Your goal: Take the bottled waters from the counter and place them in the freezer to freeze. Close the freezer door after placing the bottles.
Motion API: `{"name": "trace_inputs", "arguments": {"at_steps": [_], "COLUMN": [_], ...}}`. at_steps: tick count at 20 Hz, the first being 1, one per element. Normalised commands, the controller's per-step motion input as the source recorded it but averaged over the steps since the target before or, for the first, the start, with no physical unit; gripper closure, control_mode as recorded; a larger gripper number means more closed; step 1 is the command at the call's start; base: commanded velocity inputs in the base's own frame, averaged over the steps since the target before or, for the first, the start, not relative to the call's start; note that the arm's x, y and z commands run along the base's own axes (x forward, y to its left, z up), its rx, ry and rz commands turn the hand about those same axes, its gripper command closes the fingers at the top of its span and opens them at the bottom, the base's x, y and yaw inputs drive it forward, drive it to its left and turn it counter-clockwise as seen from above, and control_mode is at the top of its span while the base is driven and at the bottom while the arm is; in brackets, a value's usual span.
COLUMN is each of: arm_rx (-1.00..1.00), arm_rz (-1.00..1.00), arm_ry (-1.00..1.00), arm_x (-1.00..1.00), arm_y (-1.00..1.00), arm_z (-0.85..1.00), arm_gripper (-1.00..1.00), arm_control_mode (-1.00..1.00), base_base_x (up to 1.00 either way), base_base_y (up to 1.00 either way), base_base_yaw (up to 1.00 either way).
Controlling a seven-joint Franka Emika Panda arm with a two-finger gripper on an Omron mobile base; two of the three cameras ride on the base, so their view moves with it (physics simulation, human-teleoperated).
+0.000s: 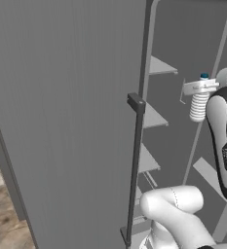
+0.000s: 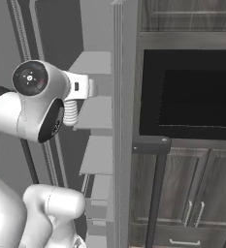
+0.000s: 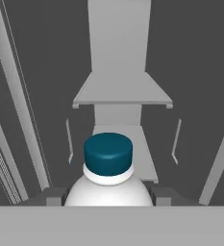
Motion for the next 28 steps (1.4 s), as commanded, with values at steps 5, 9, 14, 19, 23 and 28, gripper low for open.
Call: {"name": "trace_inputs", "arguments": {"at_steps": [5, 9, 14, 19, 23, 28], "arm_rx": [0.0, 0.0, 0.0, 0.05, 0.02, 0.0], "arm_rz": [0.0, 0.0, 0.0, 0.0, 0.0, 0.0], "arm_ry": [-0.06, -0.02, 0.01, -0.03, -0.07, -0.09], "arm_x": [0.29, 0.51, 0.52, 0.66, 0.53, 0.61], "arm_y": [0.0, 0.0, 0.0, 0.0, 0.0, 0.0], "arm_z": [0.13, 0.36, 0.46, 0.03, 0.0, 0.0], "arm_gripper": [1.0, 1.0, 1.0, 1.0, 1.0, 1.0], "arm_control_mode": [-1.0, -1.0, -1.0, -1.0, -1.0, -1.0], "base_base_x": [0.0, 0.0, 0.0, 0.0, 0.0, 0.0], "base_base_y": [0.0, 0.0, 0.0, 0.0, 0.0, 0.0], "base_base_yaw": [0.0, 0.0, 0.0, 0.0, 0.0, 0.0]}}
